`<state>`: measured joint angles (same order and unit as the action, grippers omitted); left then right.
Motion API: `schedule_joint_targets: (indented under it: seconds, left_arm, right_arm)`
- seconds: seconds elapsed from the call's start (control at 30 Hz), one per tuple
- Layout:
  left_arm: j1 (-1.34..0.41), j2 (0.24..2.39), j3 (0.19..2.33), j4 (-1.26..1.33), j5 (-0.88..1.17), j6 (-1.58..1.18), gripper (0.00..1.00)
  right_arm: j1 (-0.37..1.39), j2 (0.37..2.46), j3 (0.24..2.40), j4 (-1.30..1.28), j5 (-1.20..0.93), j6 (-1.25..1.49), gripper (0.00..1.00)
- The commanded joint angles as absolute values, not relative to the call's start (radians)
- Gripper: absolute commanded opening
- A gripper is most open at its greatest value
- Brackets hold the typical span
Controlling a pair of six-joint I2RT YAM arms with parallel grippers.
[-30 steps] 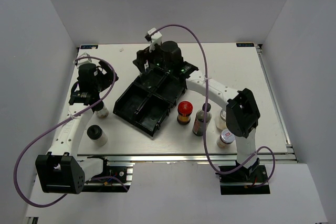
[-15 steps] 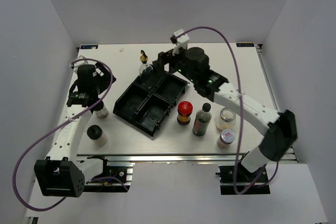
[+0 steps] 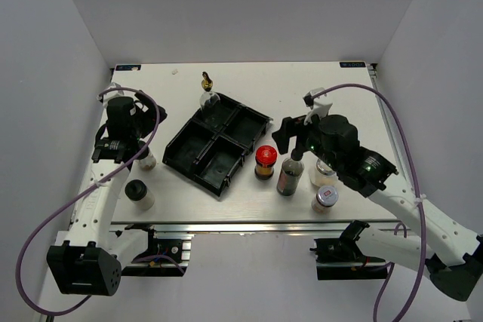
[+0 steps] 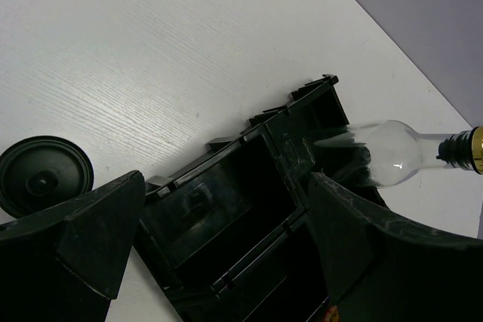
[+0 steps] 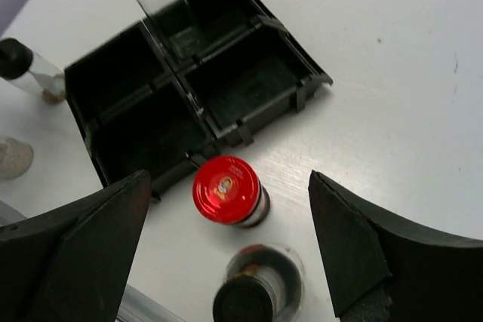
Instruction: Organize the condiment bottles
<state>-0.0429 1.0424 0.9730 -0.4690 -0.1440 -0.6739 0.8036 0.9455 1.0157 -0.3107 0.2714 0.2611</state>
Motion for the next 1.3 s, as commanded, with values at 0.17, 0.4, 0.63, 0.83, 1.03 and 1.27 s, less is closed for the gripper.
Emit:
schedule_joint_targets:
  seconds: [0.17,0.4,0.63,0.83,1.03,1.27]
  left_arm:
    - [-0.04,1.006,0.953,-0.485,-0.138,-0.686,0.98]
    - [-0.038,1.022,0.945,-0.485,-0.147,-0.689,0.98]
    - [-0.038,1.034,0.946,-0.482,-0.16,-0.689,0.98]
    - [-0.04,1.045,0.948,-0.469,-0.167,-0.689,0.98]
    - [-0.04,1.065,0.965,-0.453,-0.179,-0.683,0.98]
    - [-0.04,1.1,1.02,-0.453,-0.21,-0.664,0.98]
  right_arm:
    - [0.828,0.893,0.928,-0.439,0.342,0.308,0.89]
    - [0.865,0.9,0.852,-0.43,0.377,0.325,0.82]
    - [0.877,0.871,0.805,-0.37,0.506,0.353,0.35]
    - [0.877,0.847,0.845,-0.341,0.592,0.324,0.11]
    - [0.877,0.919,0.972,-0.286,0.782,0.238,0.03]
    - [0.804,1.109,1.139,-0.058,0.752,0.04,0.0]
